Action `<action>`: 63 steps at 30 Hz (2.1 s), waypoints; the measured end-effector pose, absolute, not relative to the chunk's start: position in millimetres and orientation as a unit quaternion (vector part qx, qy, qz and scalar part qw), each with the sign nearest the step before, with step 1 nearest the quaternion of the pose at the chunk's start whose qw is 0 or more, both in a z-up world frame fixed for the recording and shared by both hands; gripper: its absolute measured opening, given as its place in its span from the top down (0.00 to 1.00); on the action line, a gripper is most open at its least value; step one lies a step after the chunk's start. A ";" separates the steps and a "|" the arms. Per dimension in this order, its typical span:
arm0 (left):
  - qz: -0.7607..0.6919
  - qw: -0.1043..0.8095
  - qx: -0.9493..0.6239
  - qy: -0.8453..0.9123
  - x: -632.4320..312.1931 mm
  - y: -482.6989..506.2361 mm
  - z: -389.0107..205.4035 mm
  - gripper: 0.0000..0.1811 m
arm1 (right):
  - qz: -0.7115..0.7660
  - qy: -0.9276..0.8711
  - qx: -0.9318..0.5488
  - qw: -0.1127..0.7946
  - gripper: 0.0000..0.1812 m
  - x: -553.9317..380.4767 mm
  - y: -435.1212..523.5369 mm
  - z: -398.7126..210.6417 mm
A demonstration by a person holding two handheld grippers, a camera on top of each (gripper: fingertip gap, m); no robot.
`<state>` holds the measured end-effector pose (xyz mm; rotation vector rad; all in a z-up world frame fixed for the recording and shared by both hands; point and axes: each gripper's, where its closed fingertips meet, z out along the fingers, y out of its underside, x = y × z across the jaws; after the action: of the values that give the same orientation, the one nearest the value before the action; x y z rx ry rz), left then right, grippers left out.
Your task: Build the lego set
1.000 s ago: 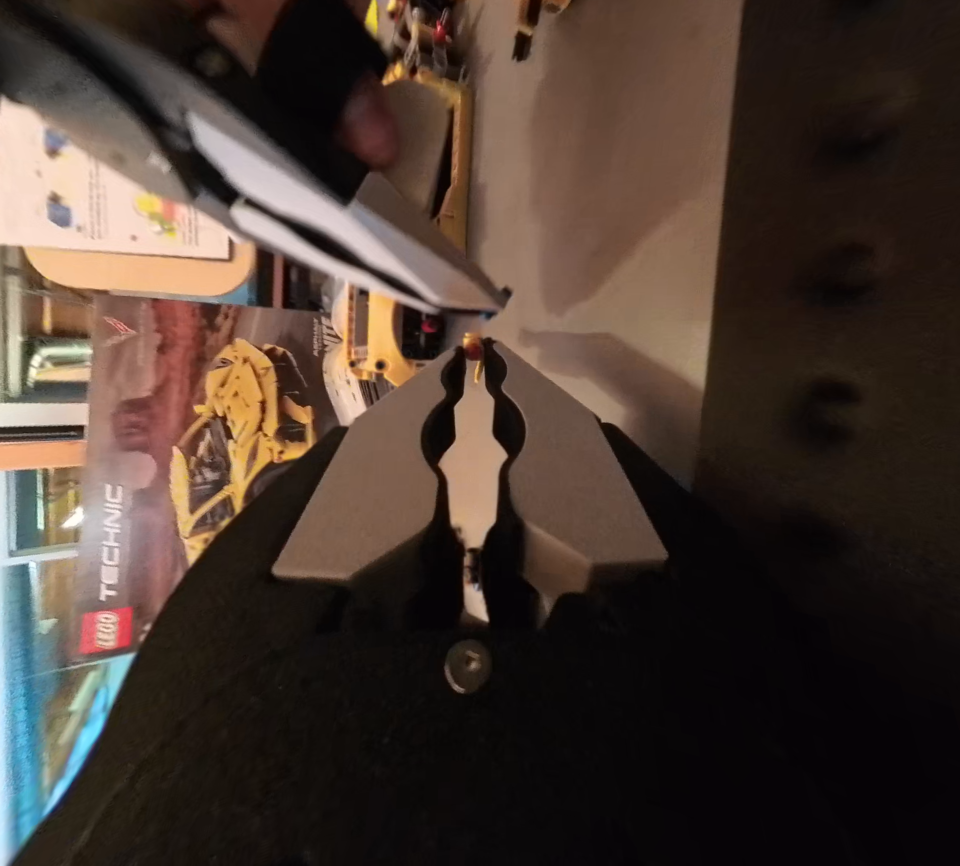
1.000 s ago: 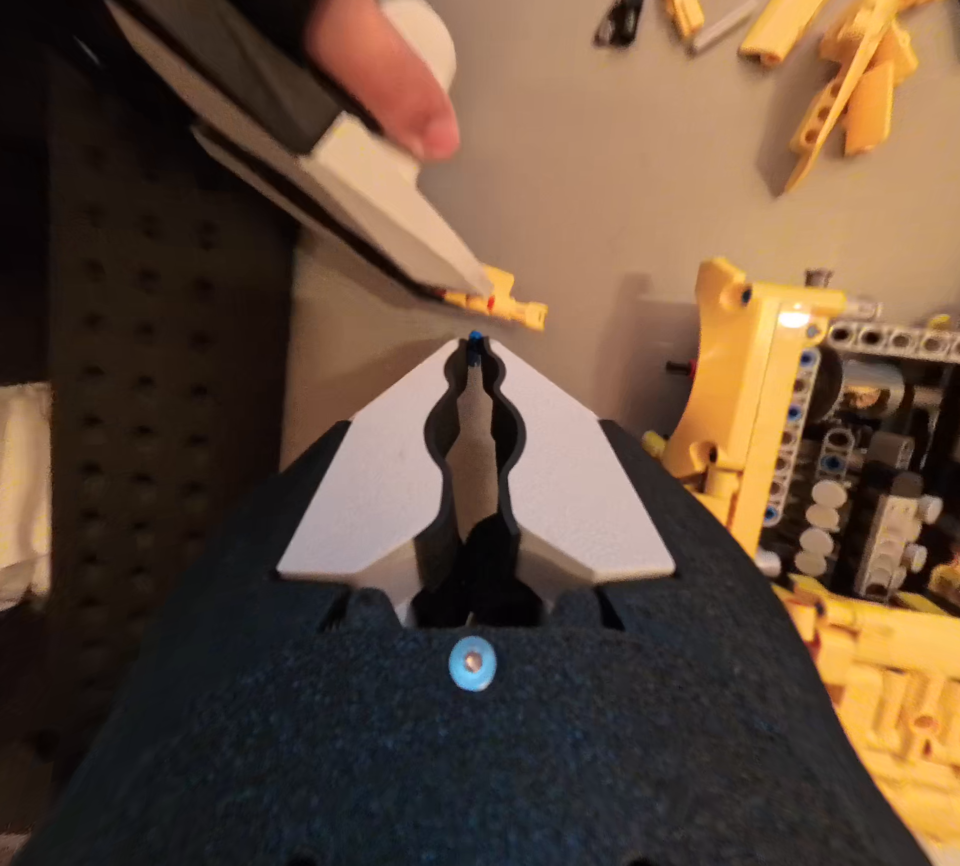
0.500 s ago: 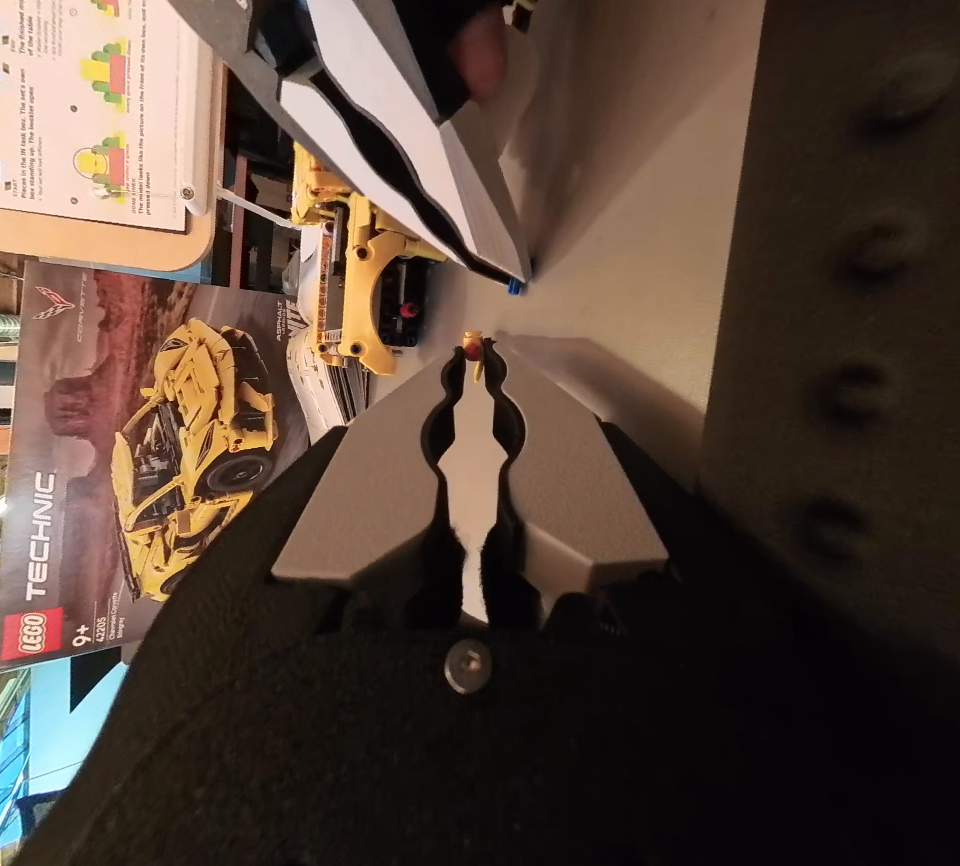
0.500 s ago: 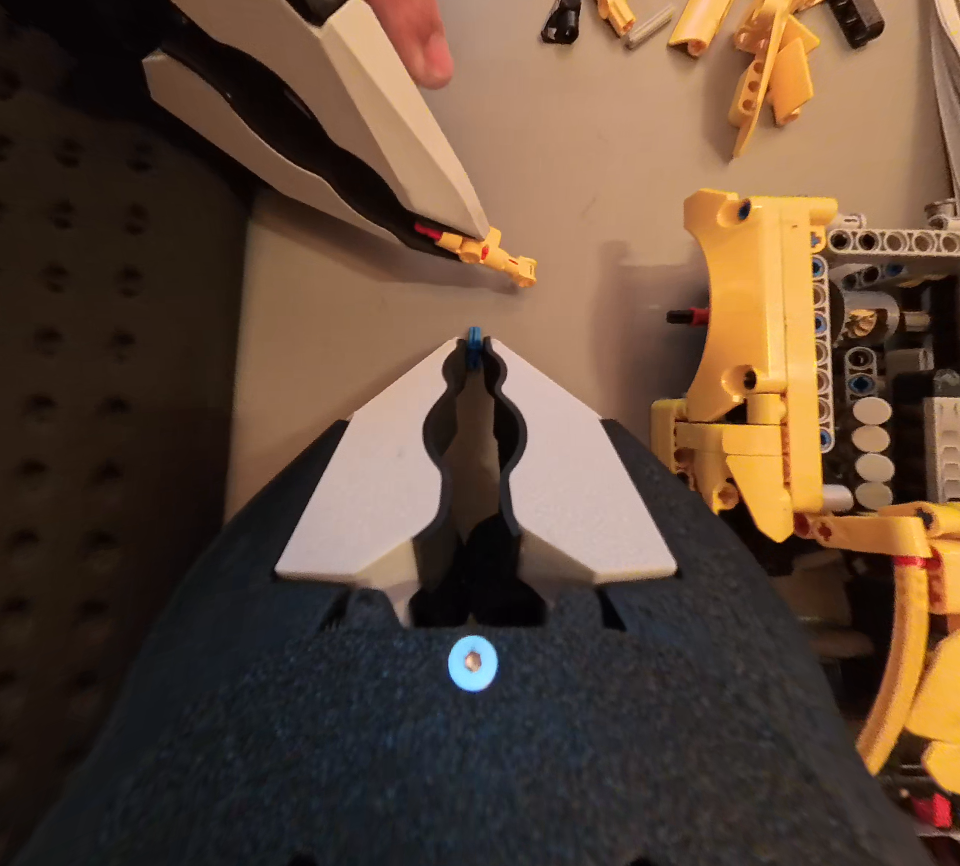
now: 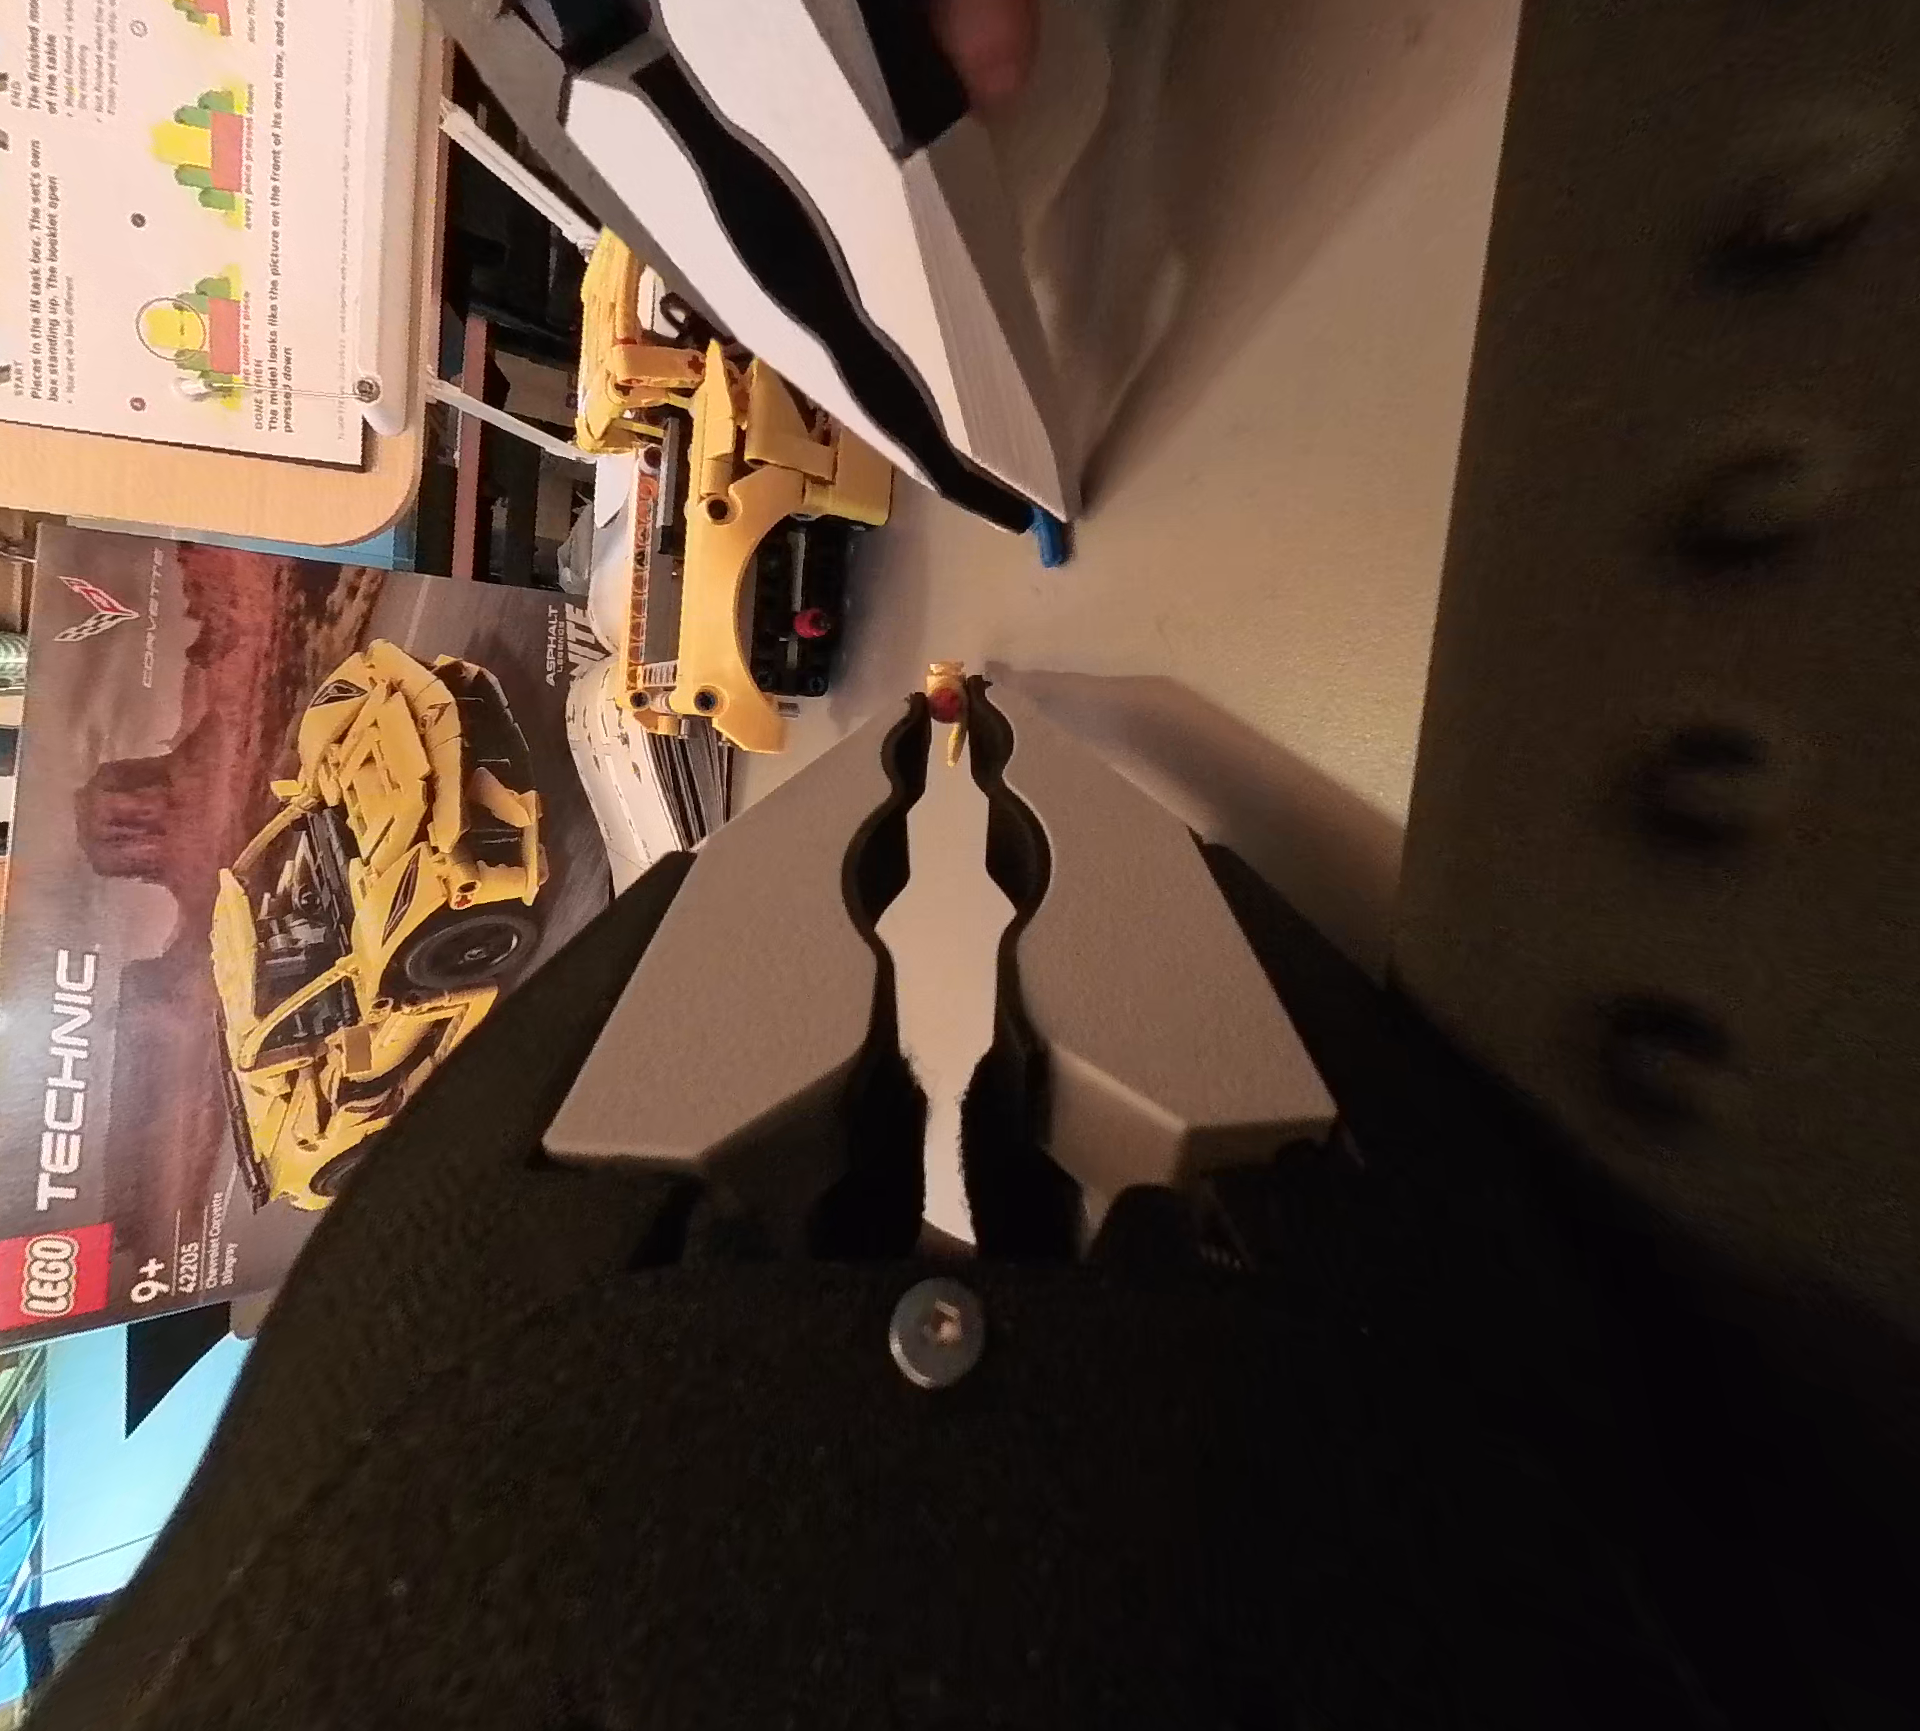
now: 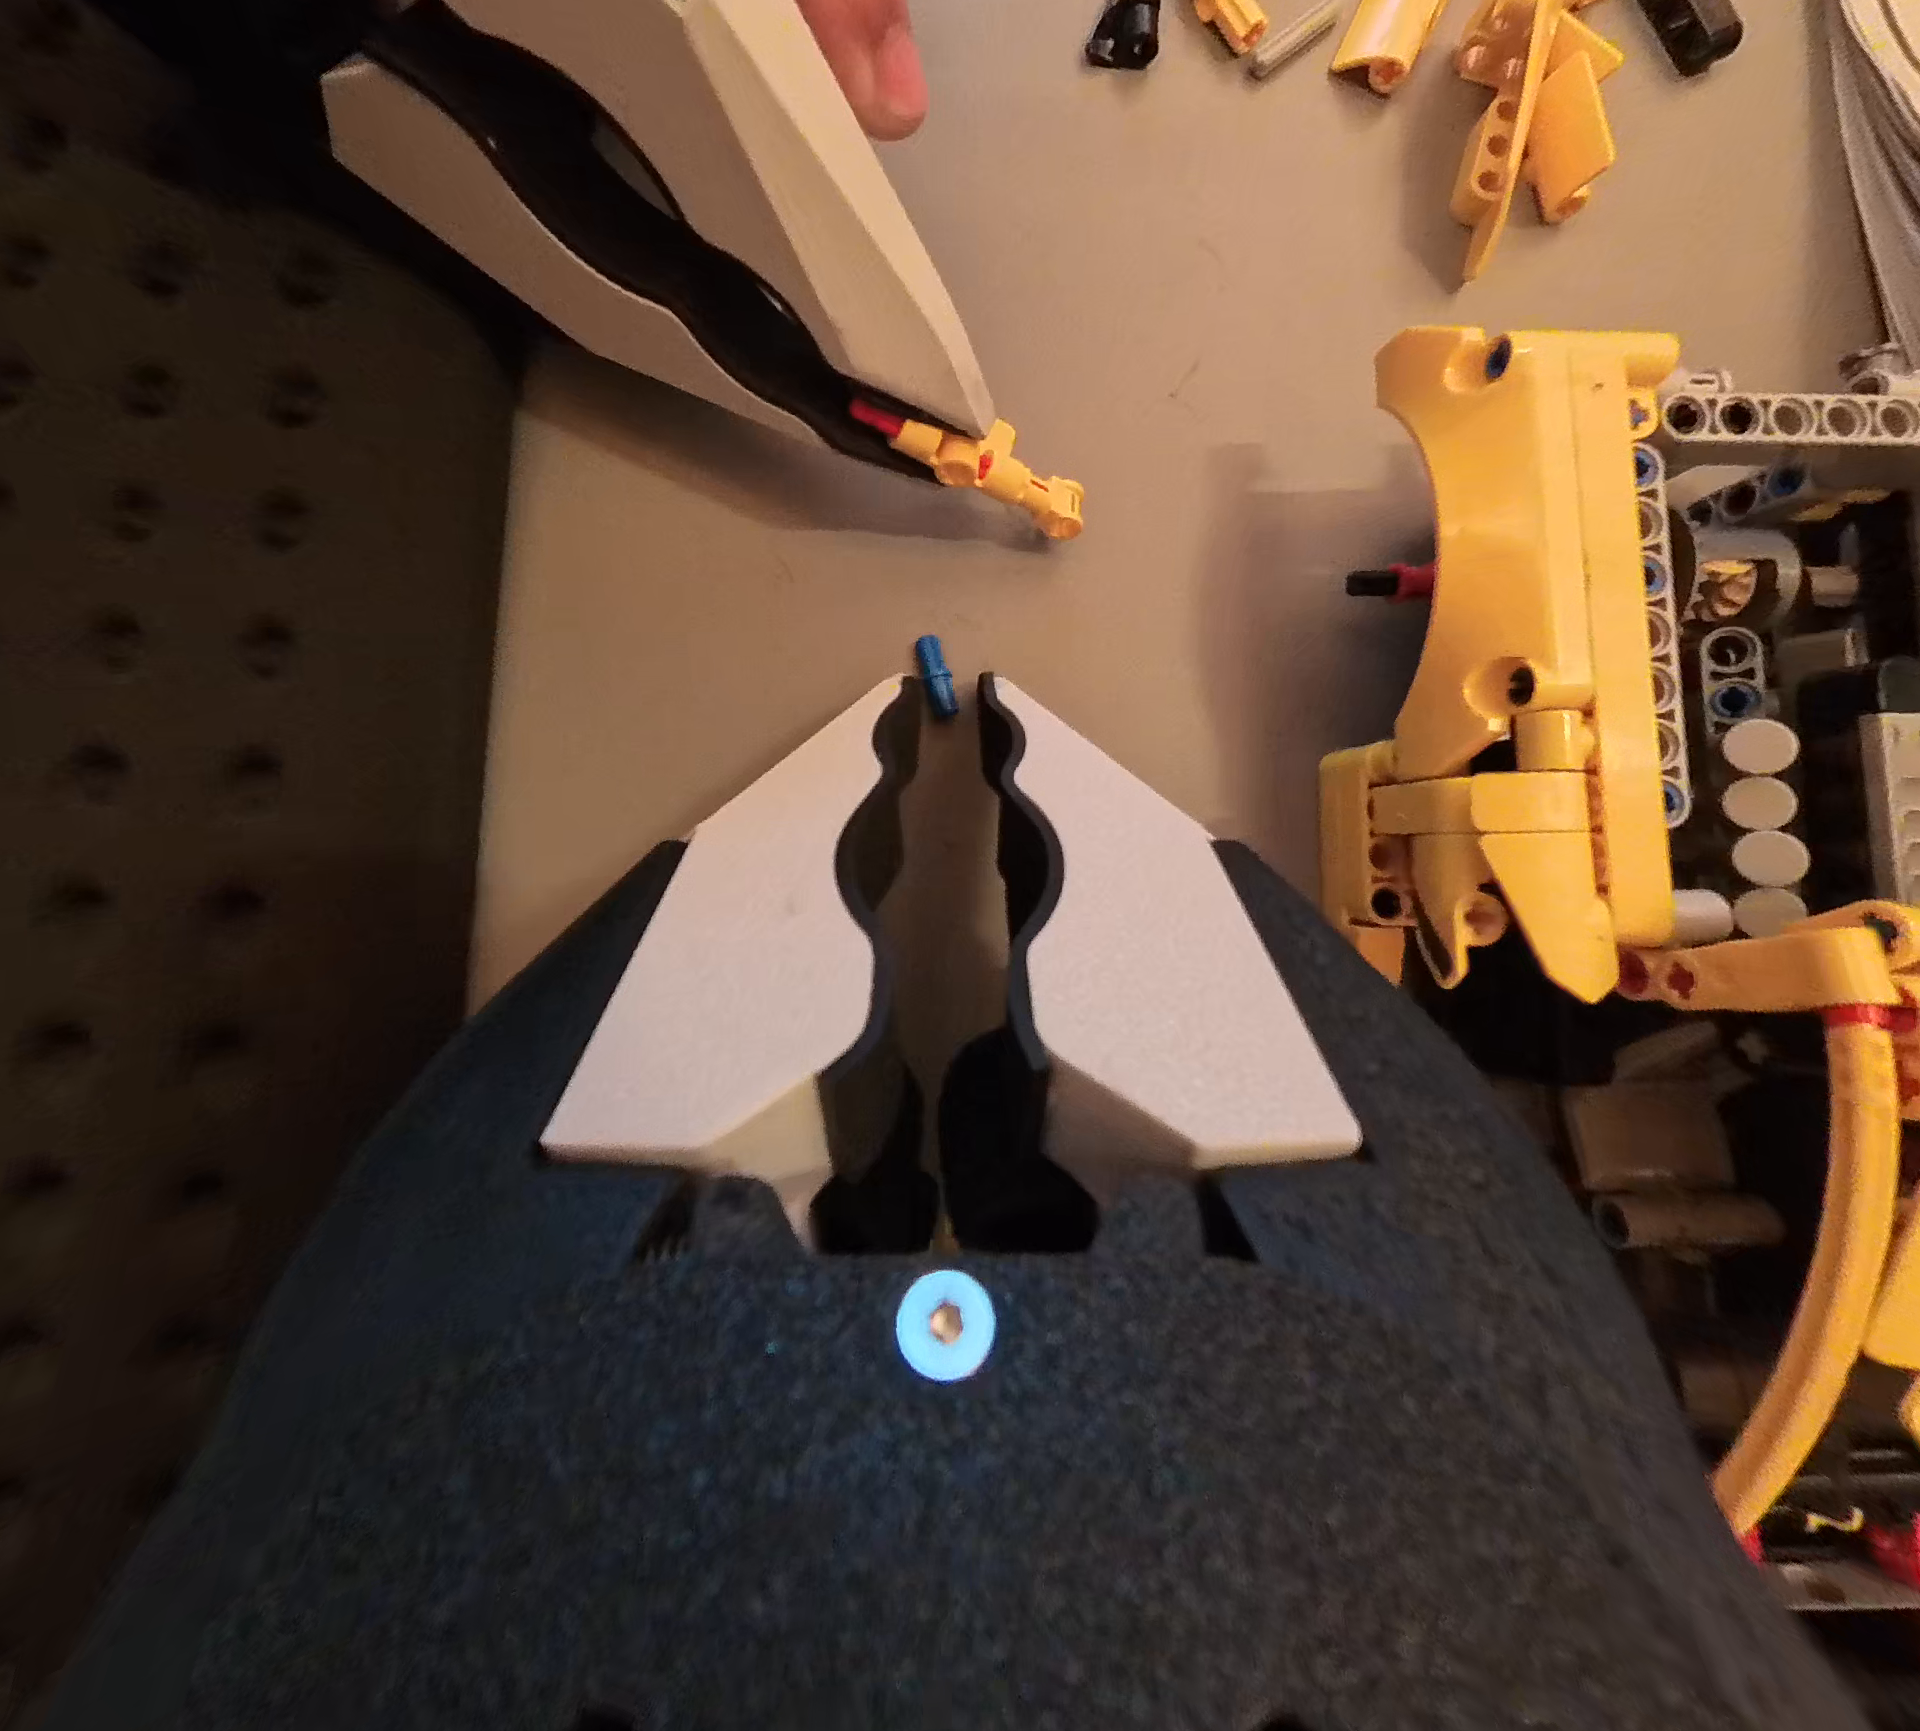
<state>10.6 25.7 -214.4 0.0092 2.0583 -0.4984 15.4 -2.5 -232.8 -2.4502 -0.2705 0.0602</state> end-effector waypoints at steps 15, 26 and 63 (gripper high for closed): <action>-0.209 0.499 0.019 0.841 8.2 20.4 -211.3 0.96 | 0.018 -0.109 -0.934 0.339 0.98 6.6 10.5 -206.9; -0.193 0.497 0.013 0.846 10.0 22.8 -214.4 0.96 | -0.013 -0.103 -0.956 0.276 0.98 10.9 15.1 -213.6; -0.179 0.518 0.036 0.836 10.8 20.4 -211.3 0.97 | 0.187 -0.005 -0.958 0.217 0.98 5.5 12.8 -210.5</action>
<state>10.8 20.4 -211.3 0.0857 2.0053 -0.4287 5.5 12.8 -210.5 -2.6545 -0.0151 0.5180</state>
